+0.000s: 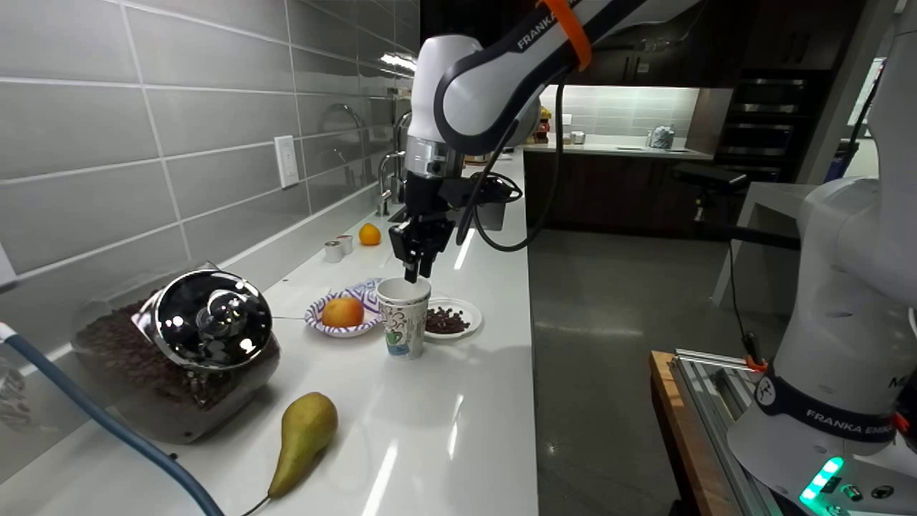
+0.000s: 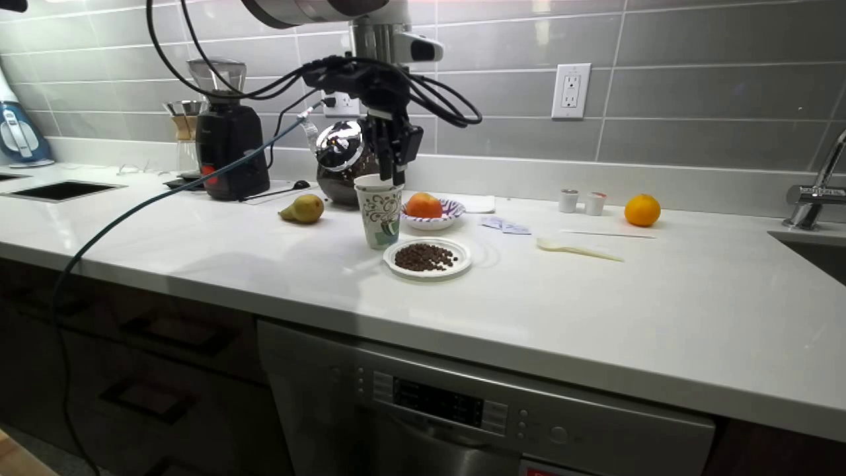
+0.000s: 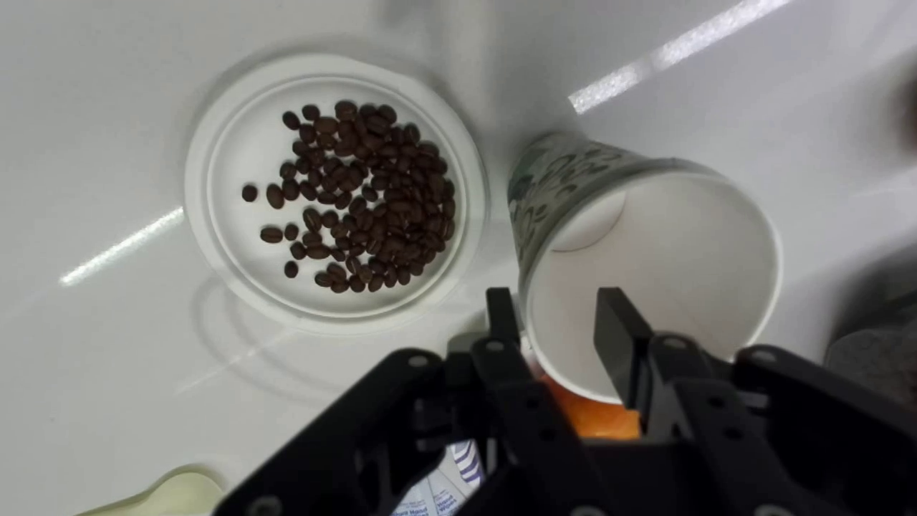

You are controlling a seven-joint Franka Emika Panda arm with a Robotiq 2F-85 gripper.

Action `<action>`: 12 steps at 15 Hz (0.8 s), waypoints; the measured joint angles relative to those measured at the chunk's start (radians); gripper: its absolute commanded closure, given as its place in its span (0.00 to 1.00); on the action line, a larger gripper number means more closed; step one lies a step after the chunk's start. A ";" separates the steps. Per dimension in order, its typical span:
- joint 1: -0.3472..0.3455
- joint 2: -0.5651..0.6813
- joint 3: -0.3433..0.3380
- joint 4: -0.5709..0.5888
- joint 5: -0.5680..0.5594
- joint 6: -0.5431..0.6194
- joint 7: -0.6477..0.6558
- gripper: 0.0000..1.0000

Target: Unstack the cups

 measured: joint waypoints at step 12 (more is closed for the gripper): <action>0.000 0.019 -0.001 0.000 0.000 0.009 0.000 0.99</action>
